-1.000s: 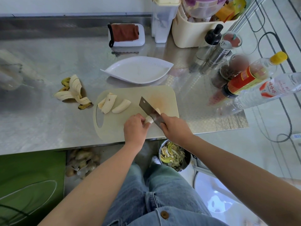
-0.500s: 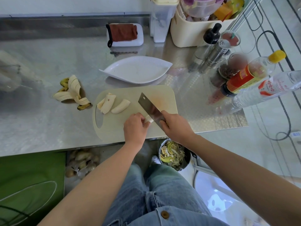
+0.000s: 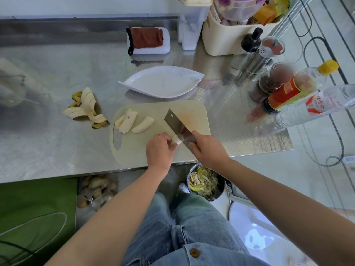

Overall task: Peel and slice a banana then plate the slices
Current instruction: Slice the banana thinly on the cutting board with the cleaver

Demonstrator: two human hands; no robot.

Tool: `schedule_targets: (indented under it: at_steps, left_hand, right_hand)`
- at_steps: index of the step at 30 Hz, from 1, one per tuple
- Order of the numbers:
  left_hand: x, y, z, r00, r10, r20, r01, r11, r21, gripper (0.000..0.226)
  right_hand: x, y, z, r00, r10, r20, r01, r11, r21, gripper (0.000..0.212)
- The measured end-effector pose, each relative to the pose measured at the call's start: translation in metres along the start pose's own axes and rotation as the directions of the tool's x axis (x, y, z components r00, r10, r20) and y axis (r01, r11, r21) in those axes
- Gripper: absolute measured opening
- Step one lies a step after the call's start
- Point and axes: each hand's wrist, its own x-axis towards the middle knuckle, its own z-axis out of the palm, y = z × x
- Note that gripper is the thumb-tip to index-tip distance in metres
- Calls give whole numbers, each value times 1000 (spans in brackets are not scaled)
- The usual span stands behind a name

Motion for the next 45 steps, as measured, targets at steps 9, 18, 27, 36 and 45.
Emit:
schedule_targets:
  at_steps: [9,18,27,36,45]
  left_hand:
    - [0,0,0,1000,-7,-5,7,1000,-2,15]
    - [-1,1,-2,1000,-24,14,24,1000,-11,14]
    - [-2,2,-5,999,-39,0,39,999,26,15]
    - [4,5,-5,999,-32,-11,32,999,43,14]
    - [4,5,-6,999,-44,0,44,999,30,11]
  right_hand:
    - [1,-4,-2,1000,-11,7,11,999,-30,11]
    - [-2,-5,6,999,25,42,-22,997,-68,12]
    - [3,-7,6,998,61,28,-59,997,-51,15]
    - [4,-7,-5,999,36,-36,-35,999,16,9]
    - [5,-10,-4,999,34,-6,-34,999,-25,16]
